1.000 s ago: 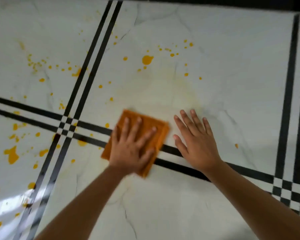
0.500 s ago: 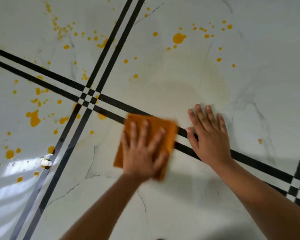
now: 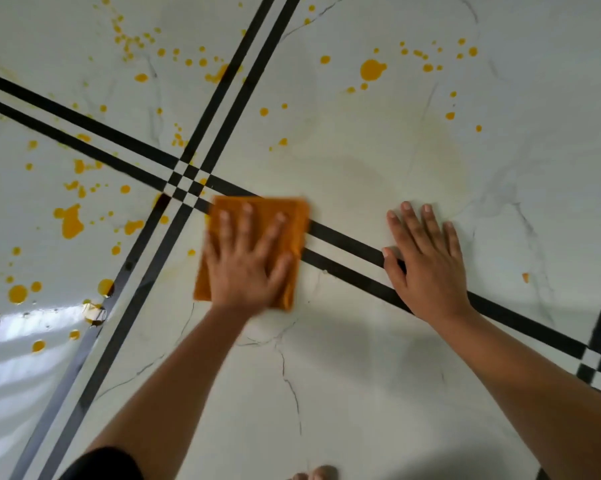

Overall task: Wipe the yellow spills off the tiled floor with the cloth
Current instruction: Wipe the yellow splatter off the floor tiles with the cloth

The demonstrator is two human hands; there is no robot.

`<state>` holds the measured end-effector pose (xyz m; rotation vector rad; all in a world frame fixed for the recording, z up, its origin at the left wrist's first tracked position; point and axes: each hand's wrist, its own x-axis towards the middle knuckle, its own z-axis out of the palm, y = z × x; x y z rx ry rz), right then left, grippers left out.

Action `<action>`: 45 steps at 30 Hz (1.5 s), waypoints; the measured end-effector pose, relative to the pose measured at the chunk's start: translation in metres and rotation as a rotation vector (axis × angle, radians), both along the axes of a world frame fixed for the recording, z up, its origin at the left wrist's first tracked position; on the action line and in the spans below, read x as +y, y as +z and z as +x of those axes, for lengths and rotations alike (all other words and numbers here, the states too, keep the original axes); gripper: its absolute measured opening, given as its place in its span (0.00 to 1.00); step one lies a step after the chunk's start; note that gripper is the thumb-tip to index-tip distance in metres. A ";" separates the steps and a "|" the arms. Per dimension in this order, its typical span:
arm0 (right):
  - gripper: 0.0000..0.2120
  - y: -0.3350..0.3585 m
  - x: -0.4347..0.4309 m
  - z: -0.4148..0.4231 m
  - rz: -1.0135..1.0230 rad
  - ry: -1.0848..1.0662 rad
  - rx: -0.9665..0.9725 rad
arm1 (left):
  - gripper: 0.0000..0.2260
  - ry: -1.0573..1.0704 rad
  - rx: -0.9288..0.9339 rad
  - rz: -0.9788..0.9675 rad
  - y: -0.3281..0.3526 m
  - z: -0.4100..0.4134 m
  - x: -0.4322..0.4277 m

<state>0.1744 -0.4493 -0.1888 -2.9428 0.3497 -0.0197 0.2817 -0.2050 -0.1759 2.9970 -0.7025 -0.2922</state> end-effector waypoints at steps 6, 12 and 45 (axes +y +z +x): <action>0.27 0.014 0.030 0.026 0.048 0.147 -0.014 | 0.28 -0.125 0.067 0.063 0.005 -0.035 0.029; 0.26 0.002 0.073 0.060 0.051 0.285 0.017 | 0.29 0.351 0.094 -0.026 0.004 -0.008 0.034; 0.27 0.000 -0.073 0.116 0.007 0.356 -0.048 | 0.29 0.265 0.024 -0.034 0.000 0.121 -0.088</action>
